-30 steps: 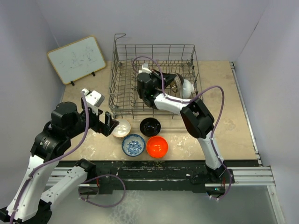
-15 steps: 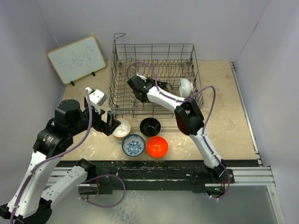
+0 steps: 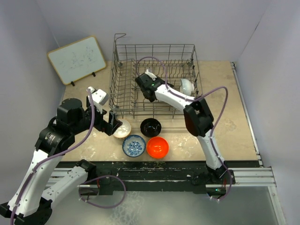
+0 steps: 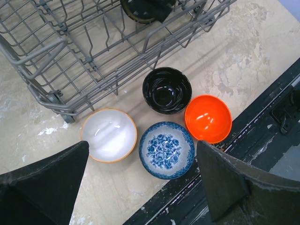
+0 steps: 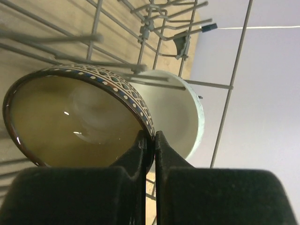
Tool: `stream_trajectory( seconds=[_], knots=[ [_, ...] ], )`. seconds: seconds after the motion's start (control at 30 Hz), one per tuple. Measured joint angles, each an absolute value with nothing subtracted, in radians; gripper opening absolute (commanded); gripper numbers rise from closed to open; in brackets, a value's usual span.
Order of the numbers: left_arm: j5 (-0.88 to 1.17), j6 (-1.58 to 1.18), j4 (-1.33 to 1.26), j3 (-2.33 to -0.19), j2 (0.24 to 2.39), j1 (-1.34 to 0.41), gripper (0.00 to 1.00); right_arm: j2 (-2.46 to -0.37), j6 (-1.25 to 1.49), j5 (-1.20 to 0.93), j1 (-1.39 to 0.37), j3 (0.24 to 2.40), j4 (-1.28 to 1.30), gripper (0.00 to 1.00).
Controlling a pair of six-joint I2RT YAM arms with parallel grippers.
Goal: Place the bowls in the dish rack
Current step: Place the bowl in the dish rack.
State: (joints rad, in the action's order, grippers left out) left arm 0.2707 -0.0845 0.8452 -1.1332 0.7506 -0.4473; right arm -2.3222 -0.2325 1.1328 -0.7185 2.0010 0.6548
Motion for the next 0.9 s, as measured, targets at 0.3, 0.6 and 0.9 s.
stream_trajectory(
  seconds=[0.3,0.6,0.9],
  knots=[
    [0.292,-0.085,0.83,-1.133,0.754,-0.448,0.99,-2.136,-0.274,1.014,-0.616,1.76,0.49,0.0],
    [0.296,-0.085,0.833,-1.133,0.739,-0.448,0.99,-2.235,-0.315,1.121,-0.543,1.861,0.511,0.0],
    [0.301,-0.085,0.832,-1.133,0.728,-0.456,0.99,-2.283,-0.296,1.135,-0.474,1.956,0.574,0.0]
  ],
)
